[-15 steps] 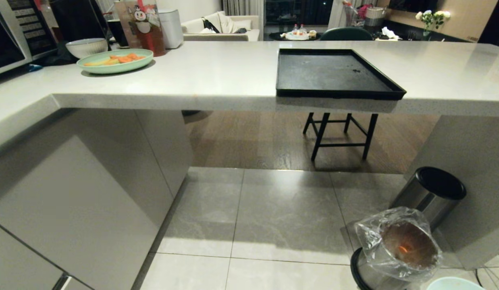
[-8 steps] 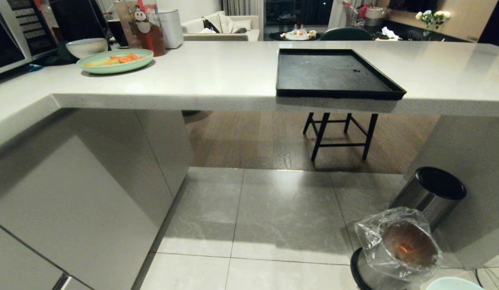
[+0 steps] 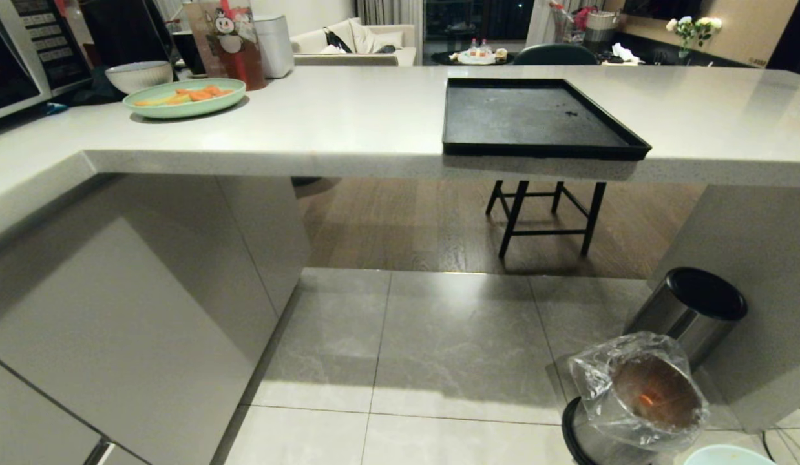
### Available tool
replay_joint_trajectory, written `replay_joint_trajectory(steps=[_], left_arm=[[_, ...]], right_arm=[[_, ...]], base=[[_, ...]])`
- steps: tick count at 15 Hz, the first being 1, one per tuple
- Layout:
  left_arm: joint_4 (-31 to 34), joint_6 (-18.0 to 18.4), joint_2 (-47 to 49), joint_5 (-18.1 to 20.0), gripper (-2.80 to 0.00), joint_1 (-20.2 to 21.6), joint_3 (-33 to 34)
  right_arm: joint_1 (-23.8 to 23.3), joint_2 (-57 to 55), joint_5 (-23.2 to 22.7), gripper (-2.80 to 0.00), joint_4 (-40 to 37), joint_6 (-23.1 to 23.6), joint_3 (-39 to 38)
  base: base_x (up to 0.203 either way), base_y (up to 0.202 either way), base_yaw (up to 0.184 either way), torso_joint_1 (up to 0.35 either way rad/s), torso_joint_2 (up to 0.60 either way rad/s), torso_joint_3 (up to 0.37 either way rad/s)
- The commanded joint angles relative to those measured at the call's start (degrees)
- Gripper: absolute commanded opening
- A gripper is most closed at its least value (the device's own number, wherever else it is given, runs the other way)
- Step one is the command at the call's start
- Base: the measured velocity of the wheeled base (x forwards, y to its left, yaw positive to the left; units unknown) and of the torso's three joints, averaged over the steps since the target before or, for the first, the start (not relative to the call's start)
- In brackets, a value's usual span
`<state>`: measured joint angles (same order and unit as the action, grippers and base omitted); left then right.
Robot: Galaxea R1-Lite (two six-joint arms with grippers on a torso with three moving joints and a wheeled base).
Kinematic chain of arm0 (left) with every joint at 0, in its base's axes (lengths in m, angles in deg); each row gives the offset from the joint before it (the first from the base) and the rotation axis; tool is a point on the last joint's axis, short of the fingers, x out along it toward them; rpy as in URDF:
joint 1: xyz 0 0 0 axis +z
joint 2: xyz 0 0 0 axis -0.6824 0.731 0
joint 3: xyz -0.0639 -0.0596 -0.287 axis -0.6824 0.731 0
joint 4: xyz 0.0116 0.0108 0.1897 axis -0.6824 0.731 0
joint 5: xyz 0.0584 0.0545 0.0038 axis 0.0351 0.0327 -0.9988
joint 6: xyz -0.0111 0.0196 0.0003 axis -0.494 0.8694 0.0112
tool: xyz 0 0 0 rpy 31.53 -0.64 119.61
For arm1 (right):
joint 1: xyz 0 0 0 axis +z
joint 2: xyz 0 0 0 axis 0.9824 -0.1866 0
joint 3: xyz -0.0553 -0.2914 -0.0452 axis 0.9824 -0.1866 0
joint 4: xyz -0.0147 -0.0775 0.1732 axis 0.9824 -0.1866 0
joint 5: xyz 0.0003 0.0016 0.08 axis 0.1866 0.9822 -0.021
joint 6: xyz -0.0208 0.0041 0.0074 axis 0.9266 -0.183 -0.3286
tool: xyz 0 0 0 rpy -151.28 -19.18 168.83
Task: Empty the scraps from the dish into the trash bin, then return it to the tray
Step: Move the bowl over the trash can
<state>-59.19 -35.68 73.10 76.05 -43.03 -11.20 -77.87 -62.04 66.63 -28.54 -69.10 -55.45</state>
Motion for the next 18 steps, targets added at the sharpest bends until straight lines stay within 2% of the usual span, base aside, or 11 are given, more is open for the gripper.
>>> replay_joint_trajectory(steps=[1,9,18], left_arm=[[0.0,0.0,0.1,0.0,-2.8,0.0,0.0],[0.0,0.0,0.0,0.0,-2.8,0.0,0.0],[0.0,0.0,0.1,0.0,-2.8,0.0,0.0]], right_arm=[[0.0,-0.1,0.0,-2.8,-0.2,0.0,0.0],[0.0,0.0,0.0,-2.8,-0.2,0.3,-0.1],[0.3,0.1,0.0,-2.8,-0.1,0.3,-0.1]], base=[[0.0,0.0,0.0,0.0,0.0,0.0],[0.0,0.0,0.0,0.0,0.0,0.0],[0.001,0.008,-0.166,0.002,0.0,0.005]])
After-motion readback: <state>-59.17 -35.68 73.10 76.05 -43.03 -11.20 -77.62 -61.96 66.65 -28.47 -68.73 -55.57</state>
